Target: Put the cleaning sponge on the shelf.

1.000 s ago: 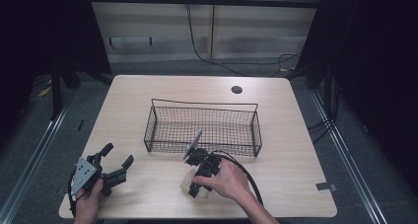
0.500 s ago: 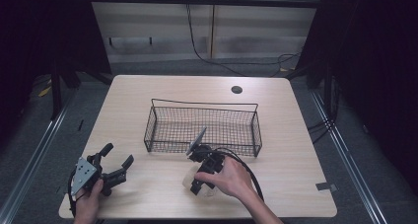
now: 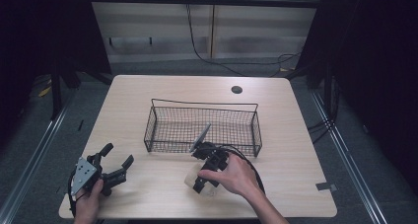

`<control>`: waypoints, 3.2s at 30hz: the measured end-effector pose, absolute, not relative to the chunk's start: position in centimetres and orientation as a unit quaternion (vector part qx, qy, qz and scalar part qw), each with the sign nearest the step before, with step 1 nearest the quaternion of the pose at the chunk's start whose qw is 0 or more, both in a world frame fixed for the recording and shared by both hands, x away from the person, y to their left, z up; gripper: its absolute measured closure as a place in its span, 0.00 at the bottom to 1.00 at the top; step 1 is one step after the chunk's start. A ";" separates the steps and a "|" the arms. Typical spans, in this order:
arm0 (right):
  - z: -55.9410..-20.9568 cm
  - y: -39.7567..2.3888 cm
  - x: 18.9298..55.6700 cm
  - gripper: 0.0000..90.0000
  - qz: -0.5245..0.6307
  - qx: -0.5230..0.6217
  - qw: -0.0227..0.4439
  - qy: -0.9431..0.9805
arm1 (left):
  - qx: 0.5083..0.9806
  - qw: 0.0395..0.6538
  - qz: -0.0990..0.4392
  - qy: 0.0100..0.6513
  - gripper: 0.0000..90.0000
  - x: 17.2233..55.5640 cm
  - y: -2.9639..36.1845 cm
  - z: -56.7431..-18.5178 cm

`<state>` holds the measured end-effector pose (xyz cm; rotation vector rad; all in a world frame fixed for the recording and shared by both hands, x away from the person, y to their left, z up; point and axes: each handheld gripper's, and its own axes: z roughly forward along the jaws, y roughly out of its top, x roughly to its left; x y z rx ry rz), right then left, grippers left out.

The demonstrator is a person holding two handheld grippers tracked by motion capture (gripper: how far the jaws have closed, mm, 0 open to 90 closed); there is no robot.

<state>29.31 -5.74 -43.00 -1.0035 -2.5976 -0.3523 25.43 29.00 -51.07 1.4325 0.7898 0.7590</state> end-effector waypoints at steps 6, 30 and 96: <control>-41.7 -6.9 29.5 0.31 -0.127 -0.362 0.160 -0.909 | 0.623 0.620 0.330 0.344 0.17 25.4 29.0 -51.1; -37.1 -8.9 30.8 0.31 -0.128 -0.409 0.151 -0.891 | 0.623 0.620 0.329 0.344 0.17 25.4 29.0 -51.1; -32.0 -16.7 40.4 0.31 -0.122 -0.600 0.073 -0.788 | 0.624 0.620 0.330 0.343 0.17 25.4 29.0 -51.1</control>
